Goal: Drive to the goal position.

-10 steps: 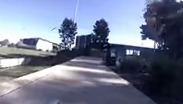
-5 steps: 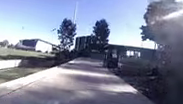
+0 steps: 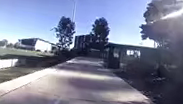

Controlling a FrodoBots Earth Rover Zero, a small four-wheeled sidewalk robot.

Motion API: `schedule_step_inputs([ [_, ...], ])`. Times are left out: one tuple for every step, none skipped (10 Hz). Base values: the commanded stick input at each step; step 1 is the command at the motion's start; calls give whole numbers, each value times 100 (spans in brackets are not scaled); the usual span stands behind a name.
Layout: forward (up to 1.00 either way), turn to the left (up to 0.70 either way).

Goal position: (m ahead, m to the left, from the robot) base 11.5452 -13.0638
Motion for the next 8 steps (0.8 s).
schedule_step_inputs([
  [100,0],
  [100,0],
  [100,0],
  [100,0],
  [100,0],
  [100,0],
  [100,0],
  [100,0],
])
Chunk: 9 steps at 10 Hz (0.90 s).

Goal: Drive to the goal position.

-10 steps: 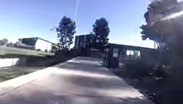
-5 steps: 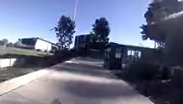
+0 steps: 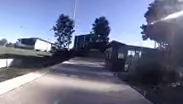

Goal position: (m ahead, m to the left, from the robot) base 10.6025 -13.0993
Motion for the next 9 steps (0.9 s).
schedule_step_inputs([
  [100,0],
  [100,0],
  [100,0],
  [100,0],
  [100,0],
  [100,0],
  [100,0],
  [100,16],
  [100,32],
])
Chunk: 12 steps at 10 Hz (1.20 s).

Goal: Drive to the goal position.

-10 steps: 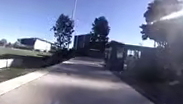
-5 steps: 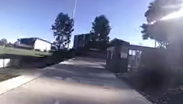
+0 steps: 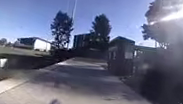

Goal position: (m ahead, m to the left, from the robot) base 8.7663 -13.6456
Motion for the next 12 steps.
schedule_step_inputs([
  [100,40],
  [100,40],
  [100,0],
  [100,0],
  [100,0],
  [100,0],
  [100,0],
  [100,0],
  [100,0],
  [100,0],
  [100,0],
  [100,0],
])
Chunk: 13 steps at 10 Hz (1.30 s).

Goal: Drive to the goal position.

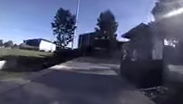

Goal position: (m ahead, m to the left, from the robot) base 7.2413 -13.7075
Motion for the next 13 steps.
schedule_step_inputs([
  [100,0],
  [100,0],
  [100,0],
  [100,0],
  [100,0],
  [100,0],
  [100,0],
  [100,0],
  [100,0],
  [100,0],
  [100,0],
  [100,0],
  [100,0],
])
